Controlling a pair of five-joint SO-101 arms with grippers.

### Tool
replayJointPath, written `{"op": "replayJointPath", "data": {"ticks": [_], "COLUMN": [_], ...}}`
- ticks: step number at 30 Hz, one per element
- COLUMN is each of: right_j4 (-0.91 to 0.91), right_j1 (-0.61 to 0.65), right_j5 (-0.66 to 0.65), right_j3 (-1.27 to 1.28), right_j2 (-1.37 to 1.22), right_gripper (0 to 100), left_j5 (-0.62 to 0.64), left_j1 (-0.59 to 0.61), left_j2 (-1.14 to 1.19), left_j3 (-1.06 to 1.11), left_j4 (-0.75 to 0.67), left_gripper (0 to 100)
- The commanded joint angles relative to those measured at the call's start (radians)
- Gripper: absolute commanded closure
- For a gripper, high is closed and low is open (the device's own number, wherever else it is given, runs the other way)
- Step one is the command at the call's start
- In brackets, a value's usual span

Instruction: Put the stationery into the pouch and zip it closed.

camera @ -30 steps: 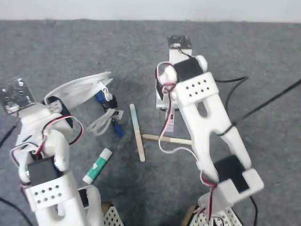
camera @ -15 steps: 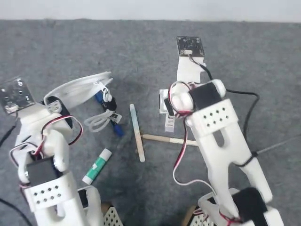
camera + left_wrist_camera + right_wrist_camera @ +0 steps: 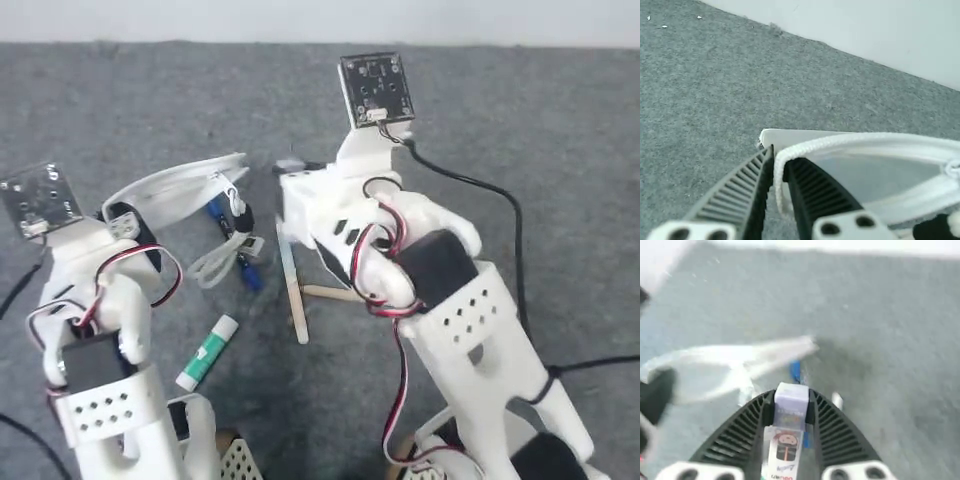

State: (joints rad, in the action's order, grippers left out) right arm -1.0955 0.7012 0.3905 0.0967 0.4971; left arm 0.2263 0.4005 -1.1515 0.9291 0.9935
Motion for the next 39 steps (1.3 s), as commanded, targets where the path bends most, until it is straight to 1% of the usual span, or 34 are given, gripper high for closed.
{"op": "replayJointPath", "data": {"ticks": [1, 7, 10, 13, 17, 19, 23, 27, 29, 31, 33, 39], "right_j4": [0.102, 0.242, 0.325, 0.335, 0.351, 0.397, 0.588, 0.891, 1.052, 1.175, 1.245, 1.307], "right_j1": [0.041, 0.082, 0.101, 0.104, 0.099, 0.101, 0.099, 0.104, 0.104, 0.104, 0.105, 0.105], "right_j5": [-0.012, -0.018, -0.018, -0.018, -0.018, -0.018, -0.029, -0.121, -0.17, -0.206, -0.216, -0.21], "right_j3": [-0.011, -0.011, -0.011, 0.003, 0.118, 0.207, 0.436, 0.695, 0.796, 0.867, 0.907, 0.925], "right_j2": [0.053, 0.064, 0.087, 0.124, 0.222, 0.289, 0.438, 0.536, 0.556, 0.561, 0.561, 0.558], "right_gripper": [99.2, 99.2, 99.2, 99.2, 99.2, 99.2, 99.2, 99.2, 99.2, 99.2, 99.2, 99.2], "left_j5": [0.008, 0.008, 0.008, 0.008, 0.006, 0.0, -0.015, -0.015, -0.015, -0.015, -0.015, -0.015], "left_j1": [-0.003, -0.006, -0.037, -0.066, -0.115, -0.144, -0.176, -0.175, -0.175, -0.175, -0.176, -0.176], "left_j2": [0.008, 0.008, 0.008, 0.008, 0.008, 0.009, 0.009, 0.009, 0.009, 0.009, 0.009, 0.009], "left_j3": [-0.019, -0.024, -0.025, -0.053, -0.11, -0.122, -0.124, -0.122, -0.122, -0.122, -0.12, -0.119], "left_j4": [0.0, 0.0, -0.003, 0.002, 0.037, 0.043, 0.043, 0.043, 0.043, 0.043, 0.043, 0.043], "left_gripper": [99, 99, 99, 99, 99, 99, 99, 99, 99, 99, 99, 99]}}
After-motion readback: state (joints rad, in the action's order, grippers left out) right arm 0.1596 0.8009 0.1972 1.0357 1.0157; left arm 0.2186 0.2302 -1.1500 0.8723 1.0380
